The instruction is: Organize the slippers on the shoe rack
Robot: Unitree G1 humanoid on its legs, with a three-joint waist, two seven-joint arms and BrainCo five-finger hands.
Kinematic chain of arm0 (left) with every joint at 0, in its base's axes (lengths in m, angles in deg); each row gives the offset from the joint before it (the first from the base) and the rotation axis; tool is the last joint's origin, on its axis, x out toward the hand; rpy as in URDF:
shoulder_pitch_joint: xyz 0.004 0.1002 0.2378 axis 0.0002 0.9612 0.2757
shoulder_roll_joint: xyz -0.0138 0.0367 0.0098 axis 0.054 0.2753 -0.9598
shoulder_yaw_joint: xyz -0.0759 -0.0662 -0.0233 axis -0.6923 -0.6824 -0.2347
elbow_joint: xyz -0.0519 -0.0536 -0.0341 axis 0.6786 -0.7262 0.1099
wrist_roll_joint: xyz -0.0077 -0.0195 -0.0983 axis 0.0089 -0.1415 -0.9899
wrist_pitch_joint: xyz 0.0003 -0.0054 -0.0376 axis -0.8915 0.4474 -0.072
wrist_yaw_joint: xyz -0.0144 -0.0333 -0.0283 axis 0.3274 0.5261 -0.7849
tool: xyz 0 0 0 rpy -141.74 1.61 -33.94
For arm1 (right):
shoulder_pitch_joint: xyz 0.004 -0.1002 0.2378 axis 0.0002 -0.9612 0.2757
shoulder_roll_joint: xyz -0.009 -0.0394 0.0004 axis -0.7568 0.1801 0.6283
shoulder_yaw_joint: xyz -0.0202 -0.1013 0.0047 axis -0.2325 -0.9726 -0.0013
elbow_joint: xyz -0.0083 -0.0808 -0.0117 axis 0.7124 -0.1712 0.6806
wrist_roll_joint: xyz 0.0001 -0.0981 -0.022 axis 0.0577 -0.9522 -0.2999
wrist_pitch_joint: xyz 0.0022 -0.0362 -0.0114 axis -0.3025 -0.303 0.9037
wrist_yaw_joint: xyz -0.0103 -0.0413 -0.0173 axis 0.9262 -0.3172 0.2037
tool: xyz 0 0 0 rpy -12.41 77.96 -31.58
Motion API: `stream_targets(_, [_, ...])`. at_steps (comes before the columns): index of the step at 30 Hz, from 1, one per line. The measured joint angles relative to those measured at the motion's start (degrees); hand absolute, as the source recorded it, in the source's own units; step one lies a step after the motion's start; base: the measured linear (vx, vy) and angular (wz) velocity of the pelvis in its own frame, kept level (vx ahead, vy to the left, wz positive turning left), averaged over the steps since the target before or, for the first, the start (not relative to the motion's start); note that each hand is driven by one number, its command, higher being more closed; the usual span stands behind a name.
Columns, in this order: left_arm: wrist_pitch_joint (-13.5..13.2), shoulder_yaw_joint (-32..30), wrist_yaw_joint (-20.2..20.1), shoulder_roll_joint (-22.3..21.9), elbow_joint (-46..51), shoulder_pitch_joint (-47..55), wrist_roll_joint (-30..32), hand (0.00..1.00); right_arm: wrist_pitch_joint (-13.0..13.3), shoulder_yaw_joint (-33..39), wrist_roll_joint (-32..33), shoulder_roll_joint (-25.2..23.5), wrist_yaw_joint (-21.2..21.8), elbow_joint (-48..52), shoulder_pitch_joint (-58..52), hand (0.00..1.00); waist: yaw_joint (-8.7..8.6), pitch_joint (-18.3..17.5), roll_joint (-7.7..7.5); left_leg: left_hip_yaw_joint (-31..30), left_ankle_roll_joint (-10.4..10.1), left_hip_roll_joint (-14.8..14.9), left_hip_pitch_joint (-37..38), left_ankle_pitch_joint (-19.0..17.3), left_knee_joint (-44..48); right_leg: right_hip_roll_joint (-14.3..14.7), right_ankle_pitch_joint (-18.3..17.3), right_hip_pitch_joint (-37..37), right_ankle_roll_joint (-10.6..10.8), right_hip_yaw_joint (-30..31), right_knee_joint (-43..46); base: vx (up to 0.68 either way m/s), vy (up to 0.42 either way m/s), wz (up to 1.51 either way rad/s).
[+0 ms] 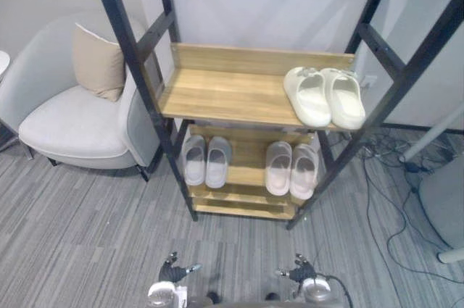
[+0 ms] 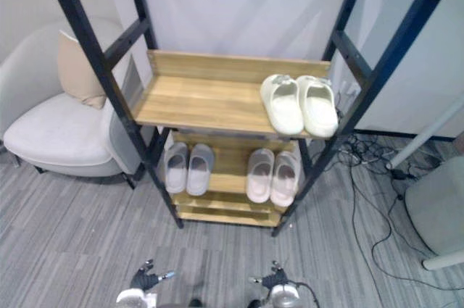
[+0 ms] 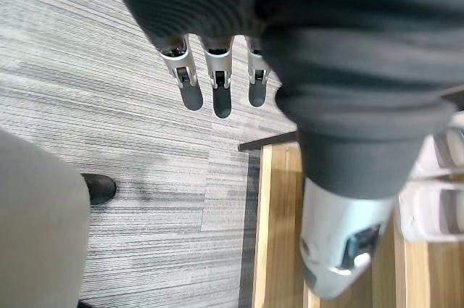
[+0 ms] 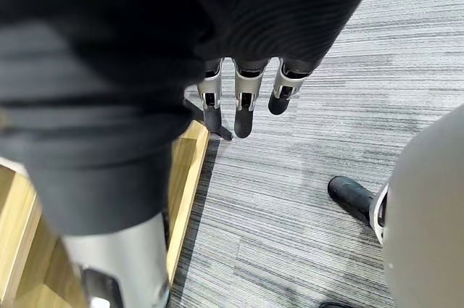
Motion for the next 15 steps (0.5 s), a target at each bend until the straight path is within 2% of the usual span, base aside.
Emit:
stream_targets(2, [-0.2, -0.9, 0.0, -0.4, 0.1, 0.0, -0.1, 0.00, 0.0, -0.1, -1.3, 0.0, 0.0, 0.0, 0.1, 0.00, 0.02, 0.2, 0.20, 0.0, 0.2, 0.2, -0.1, -0.9, 1.0, -2.4, -4.6, -3.5, 0.1, 0.0, 9.7, 0.10, 0.059, -0.01])
stream_targets(4, [-0.1, -1.1, 0.0, 0.5, 0.0, -0.2, -0.2, 0.00, 0.0, -1.0, -1.6, 0.0, 0.3, 0.6, 0.3, 0.00, 0.02, 0.9, -1.09, -0.2, 0.7, -0.7, 0.0, -2.6, 2.7, -7.3, -10.5, -8.5, 0.3, 1.7, 25.2, 0.03, 0.056, 0.09])
stream_targets(6, [-0.1, -1.4, 0.0, 1.0, 0.1, -0.5, -0.2, 0.00, -0.1, -2.7, -1.7, 0.2, 1.1, 2.6, 0.1, 0.00, 0.31, 1.5, -1.93, -1.2, 0.7, -1.2, 0.0, -4.5, 5.6, -9.9, -11.4, -12.5, 0.0, 7.4, 37.1, 0.03, -0.005, 0.27])
stream_targets(8, [-0.1, -1.2, 0.0, 1.9, 0.7, -0.3, -0.1, 0.00, 0.7, -2.9, -1.6, 0.1, 1.9, 2.9, -0.7, 0.00, -0.27, 1.6, -3.29, -5.3, 0.7, -1.4, 0.8, -4.7, 6.2, -9.8, -12.4, -14.5, -0.2, 13.5, 42.8, 0.08, -0.116, 0.84])
stream_targets(9, [-0.1, -1.2, 0.1, 2.0, 1.2, -0.2, -0.1, 0.00, 0.7, -2.9, -1.7, 0.3, 1.9, 2.9, -1.0, 0.00, -0.23, 1.5, -3.55, -7.1, 0.6, -1.4, 0.3, -4.7, 6.6, -8.7, -14.3, -14.6, -0.1, 16.1, 41.8, 0.09, -0.188, 1.24])
stream_targets(10, [-0.1, -1.1, 0.1, 1.9, 1.7, -0.4, -0.1, 0.00, 0.8, -2.7, -1.5, 0.4, 2.0, 2.7, -1.3, 0.00, -0.27, 1.5, -3.57, -10.6, 0.1, -1.5, -1.4, -4.9, 7.7, -6.5, -16.2, -14.8, 0.2, 21.2, 38.4, 0.10, -0.228, 1.44])
stream_targets(12, [-0.1, -0.7, 0.3, 1.8, 1.7, -1.2, -0.1, 0.00, 0.8, -2.3, -1.5, 0.6, 2.0, 2.7, -0.9, 0.00, -0.71, 1.7, -3.21, -16.5, -1.0, -2.1, -4.3, -4.5, 8.9, -3.5, -16.2, -14.5, 0.8, 28.6, 30.6, 0.08, -0.280, 1.73])
stream_targets(13, [-0.1, -0.7, 0.9, 1.9, 1.7, -1.2, 0.0, 0.00, 0.7, -2.3, -1.3, 0.5, 2.0, 2.6, -1.0, 0.00, -0.69, 1.9, -4.22, -19.6, -2.0, -3.6, -5.7, -4.8, 10.4, -3.1, -15.8, -13.1, 2.6, 31.9, 25.5, 0.03, -0.270, 1.53])
stream_targets(14, [-0.1, -0.8, 1.1, 1.7, 1.5, -1.8, 0.0, 0.00, 0.6, -2.3, -1.1, 0.6, 2.1, 2.4, -1.0, 0.00, -0.63, 2.7, -3.38, -21.2, -2.8, -3.9, -6.0, -5.3, 11.3, -3.0, -16.5, -11.6, 3.2, 31.4, 24.6, 0.03, -0.301, 1.29])
stream_targets(15, [-0.2, -0.7, 1.0, 1.0, 1.8, -1.7, -0.1, 0.00, 0.4, -2.3, -1.1, 1.2, 2.2, 2.5, -0.3, 0.00, 0.18, 3.3, -1.32, -23.4, -3.3, -2.7, -6.8, -5.2, 11.8, -2.4, -16.1, -10.6, 2.7, 28.7, 23.5, 0.04, -0.242, 0.94])
